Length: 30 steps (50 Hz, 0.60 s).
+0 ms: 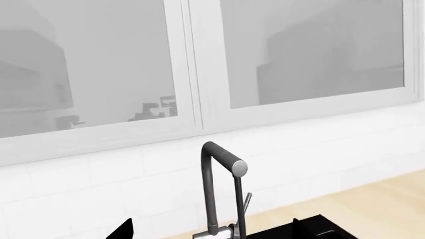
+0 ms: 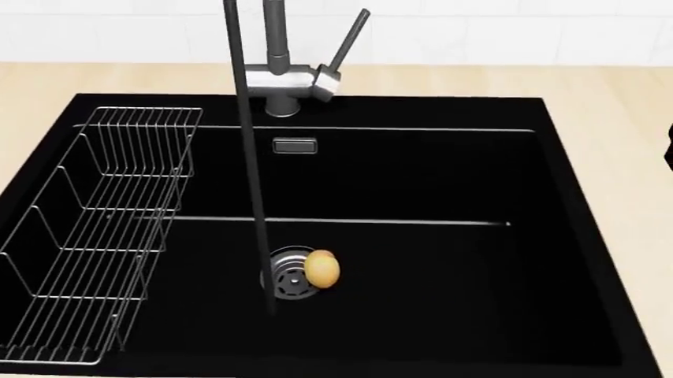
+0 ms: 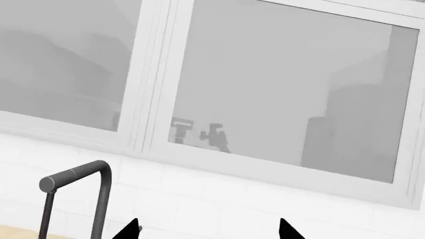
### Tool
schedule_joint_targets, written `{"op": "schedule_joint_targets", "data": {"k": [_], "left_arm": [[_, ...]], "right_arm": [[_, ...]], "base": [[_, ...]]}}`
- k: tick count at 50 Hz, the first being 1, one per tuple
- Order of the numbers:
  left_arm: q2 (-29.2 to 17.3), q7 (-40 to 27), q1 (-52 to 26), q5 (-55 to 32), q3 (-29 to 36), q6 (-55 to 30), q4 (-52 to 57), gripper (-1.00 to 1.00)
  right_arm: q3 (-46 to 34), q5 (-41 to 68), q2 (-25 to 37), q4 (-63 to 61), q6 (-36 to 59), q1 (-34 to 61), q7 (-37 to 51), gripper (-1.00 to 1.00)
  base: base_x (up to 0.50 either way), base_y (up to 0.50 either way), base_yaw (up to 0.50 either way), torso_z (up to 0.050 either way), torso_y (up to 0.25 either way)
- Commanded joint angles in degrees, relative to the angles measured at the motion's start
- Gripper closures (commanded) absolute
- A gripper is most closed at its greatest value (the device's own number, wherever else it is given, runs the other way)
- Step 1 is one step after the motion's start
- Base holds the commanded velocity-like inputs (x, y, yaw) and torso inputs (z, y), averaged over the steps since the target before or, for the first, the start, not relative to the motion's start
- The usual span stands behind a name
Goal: Pick the cucumbers and broccolis from the sink and place them in one bowl. Place the apricot in the other bowl. Then turn off the sink faucet.
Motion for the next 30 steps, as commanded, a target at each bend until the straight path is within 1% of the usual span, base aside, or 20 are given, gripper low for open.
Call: {"op": "schedule_joint_targets", "data": {"k": [1,9,17,30], "left_arm": [[0.82,1.94,-0.36,0.55,-1.04,0.53,-0.71,-1.0],[0.75,2.07,-0.39,0.7,-0.93,0.49,-0.8,-1.0],[0.96,1.8,-1.41,0.41,-0.47,0.23,-1.18,-1.0],[1.23,1.73,-1.89,0.25,-0.01,0.17,-1.4,-1.0]], "right_arm": [[0.13,-1.49,-1.26,-0.06,-0.7,0.77,-0.92,-1.0],[0.78,-1.38,-1.0,0.02,-1.27,0.35,-1.14,-1.0],[1.04,-1.44,-0.67,-0.23,-1.33,0.11,-1.42,-1.0],[2.35,-2.48,-1.34,-1.05,-1.66,-3.46,-2.28,-1.0]], "base": [[0.08,0.0,0.0,0.0,0.0],[0.1,0.0,0.0,0.0,0.0],[0.19,-0.01,0.0,0.0,0.0],[0.2,0.0,0.0,0.0,0.0]]}}
